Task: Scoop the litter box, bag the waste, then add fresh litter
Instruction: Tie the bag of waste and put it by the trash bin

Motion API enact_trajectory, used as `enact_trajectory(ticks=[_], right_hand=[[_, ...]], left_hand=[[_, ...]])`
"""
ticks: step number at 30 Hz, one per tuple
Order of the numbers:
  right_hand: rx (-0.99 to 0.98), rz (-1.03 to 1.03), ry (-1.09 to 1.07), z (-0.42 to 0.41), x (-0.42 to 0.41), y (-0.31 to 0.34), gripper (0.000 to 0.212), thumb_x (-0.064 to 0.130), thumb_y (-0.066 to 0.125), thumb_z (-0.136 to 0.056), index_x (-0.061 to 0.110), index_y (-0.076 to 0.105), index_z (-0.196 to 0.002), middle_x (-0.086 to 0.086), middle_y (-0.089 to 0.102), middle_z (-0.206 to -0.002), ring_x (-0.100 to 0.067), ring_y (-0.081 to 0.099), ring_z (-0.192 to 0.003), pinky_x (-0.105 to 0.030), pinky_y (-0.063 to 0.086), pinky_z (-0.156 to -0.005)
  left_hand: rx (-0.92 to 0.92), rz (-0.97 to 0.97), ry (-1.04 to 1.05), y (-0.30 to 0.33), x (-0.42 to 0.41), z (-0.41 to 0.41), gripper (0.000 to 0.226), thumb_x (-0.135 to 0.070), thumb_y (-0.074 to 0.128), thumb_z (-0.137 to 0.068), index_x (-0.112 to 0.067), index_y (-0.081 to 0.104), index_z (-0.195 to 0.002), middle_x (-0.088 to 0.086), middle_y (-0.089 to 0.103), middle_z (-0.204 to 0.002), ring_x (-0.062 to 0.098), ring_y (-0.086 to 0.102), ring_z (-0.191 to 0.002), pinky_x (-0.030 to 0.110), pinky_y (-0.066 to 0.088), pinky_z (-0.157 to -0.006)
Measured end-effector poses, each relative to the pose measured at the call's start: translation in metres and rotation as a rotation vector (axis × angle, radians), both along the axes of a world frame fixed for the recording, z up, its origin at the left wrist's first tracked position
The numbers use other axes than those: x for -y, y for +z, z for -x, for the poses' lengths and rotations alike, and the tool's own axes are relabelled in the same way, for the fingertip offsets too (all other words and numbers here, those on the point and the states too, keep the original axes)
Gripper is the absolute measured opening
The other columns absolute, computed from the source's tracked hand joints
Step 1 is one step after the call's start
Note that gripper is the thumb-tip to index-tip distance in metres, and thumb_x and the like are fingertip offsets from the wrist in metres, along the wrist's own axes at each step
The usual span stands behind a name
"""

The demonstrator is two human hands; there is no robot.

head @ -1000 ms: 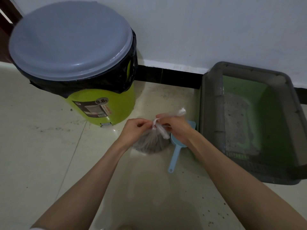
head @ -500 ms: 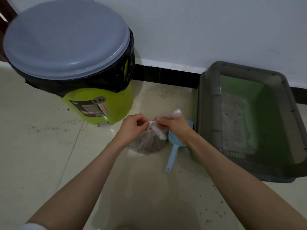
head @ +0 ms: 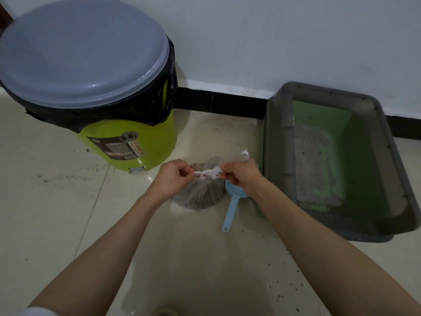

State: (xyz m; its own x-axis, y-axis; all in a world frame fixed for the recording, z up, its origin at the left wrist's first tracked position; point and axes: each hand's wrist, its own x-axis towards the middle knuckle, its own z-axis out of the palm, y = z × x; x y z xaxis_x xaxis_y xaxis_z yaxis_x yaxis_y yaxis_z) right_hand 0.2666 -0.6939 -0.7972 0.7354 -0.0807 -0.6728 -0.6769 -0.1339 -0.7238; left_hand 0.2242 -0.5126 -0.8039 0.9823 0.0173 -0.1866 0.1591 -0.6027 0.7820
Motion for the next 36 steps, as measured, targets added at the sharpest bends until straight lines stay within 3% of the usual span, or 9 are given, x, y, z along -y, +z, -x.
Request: enact_trajectory(ticks=[2,6,11,15,19,23,28,32,36], right_hand=[[-0.003,0.021,-0.004,0.0,0.0,0.001,0.015,0.006,0.069,-0.081,0.007,0.058,-0.071,-0.009,0.064,-0.064,-0.01,0.06,-0.045,-0.015,0.032,-0.032],[-0.014,0.04,0.015,0.001,0.002,0.004,0.02,0.003,0.066,-0.084,0.006,0.053,-0.068,-0.01,0.059,-0.058,-0.005,0.057,-0.033,-0.014,0.026,-0.029],[-0.008,0.033,0.081,0.001,0.003,0.01,0.022,0.004,0.064,-0.086,0.008,0.053,-0.067,-0.002,0.059,-0.042,-0.004,0.057,-0.035,-0.015,0.029,-0.032],[0.175,0.144,0.243,0.005,-0.006,0.015,0.019,0.011,0.063,-0.087,0.006,0.061,-0.069,-0.005,0.059,-0.061,-0.012,0.056,-0.054,-0.018,0.039,-0.048],[0.387,0.246,0.437,0.01,-0.018,0.02,0.036,0.019,0.052,-0.094,-0.015,0.061,-0.084,-0.018,0.059,-0.071,-0.029,0.054,-0.068,-0.028,0.038,-0.064],[0.492,0.236,0.517,0.013,-0.028,0.036,0.032,0.02,0.045,-0.098,0.0,0.068,-0.091,-0.004,0.068,-0.092,-0.018,0.059,-0.088,-0.03,0.044,-0.08],[0.495,0.164,0.576,0.019,-0.057,0.052,0.041,0.018,0.036,-0.1,0.016,0.049,-0.061,0.001,0.058,-0.062,-0.02,0.054,-0.068,-0.032,0.045,-0.071],[0.518,0.117,0.57,0.022,-0.07,0.063,0.041,0.015,0.035,-0.1,0.017,0.039,-0.059,0.001,0.043,-0.057,-0.016,0.041,-0.057,-0.033,0.037,-0.065],[0.541,0.059,0.493,0.024,-0.078,0.074,0.042,0.015,0.035,-0.101,0.017,0.037,-0.059,0.001,0.039,-0.057,-0.013,0.036,-0.053,-0.027,0.032,-0.058]], left_hand=[[0.008,-0.004,-0.003,-0.001,-0.001,0.0,0.021,-0.006,0.066,-0.079,-0.019,0.059,-0.064,-0.011,0.056,-0.068,0.004,0.052,-0.064,0.01,0.036,-0.056],[0.016,-0.041,-0.016,0.0,-0.003,0.0,0.031,-0.006,0.065,-0.079,-0.026,0.054,-0.058,-0.009,0.055,-0.068,0.003,0.049,-0.063,0.012,0.036,-0.056],[0.003,-0.042,-0.009,0.001,-0.008,0.0,0.019,-0.011,0.066,-0.081,-0.021,0.059,-0.068,-0.009,0.057,-0.07,0.005,0.051,-0.066,0.014,0.038,-0.058],[0.006,-0.014,0.014,0.0,-0.014,0.004,0.004,-0.012,0.065,-0.083,-0.013,0.064,-0.079,-0.001,0.062,-0.079,0.008,0.053,-0.07,0.013,0.038,-0.06],[-0.002,-0.017,0.035,0.0,-0.017,0.008,0.01,-0.012,0.064,-0.085,-0.007,0.068,-0.092,0.001,0.065,-0.087,0.011,0.056,-0.076,0.014,0.039,-0.064],[-0.017,-0.016,0.021,0.009,-0.024,0.014,0.017,-0.011,0.062,-0.086,-0.012,0.068,-0.101,0.0,0.068,-0.097,0.014,0.06,-0.082,0.021,0.045,-0.074],[0.18,-0.093,0.099,0.038,-0.04,0.033,0.017,-0.012,0.059,-0.088,-0.014,0.069,-0.101,-0.003,0.068,-0.098,0.008,0.06,-0.084,0.021,0.048,-0.078],[0.483,-0.168,0.14,0.072,-0.058,0.049,0.013,-0.013,0.059,-0.087,-0.011,0.07,-0.094,-0.003,0.065,-0.089,0.001,0.055,-0.078,0.013,0.045,-0.073],[0.634,-0.105,0.492,0.106,-0.076,0.056,0.01,-0.006,0.058,-0.087,-0.01,0.063,-0.094,0.001,0.061,-0.089,0.001,0.054,-0.077,0.013,0.044,-0.076]])
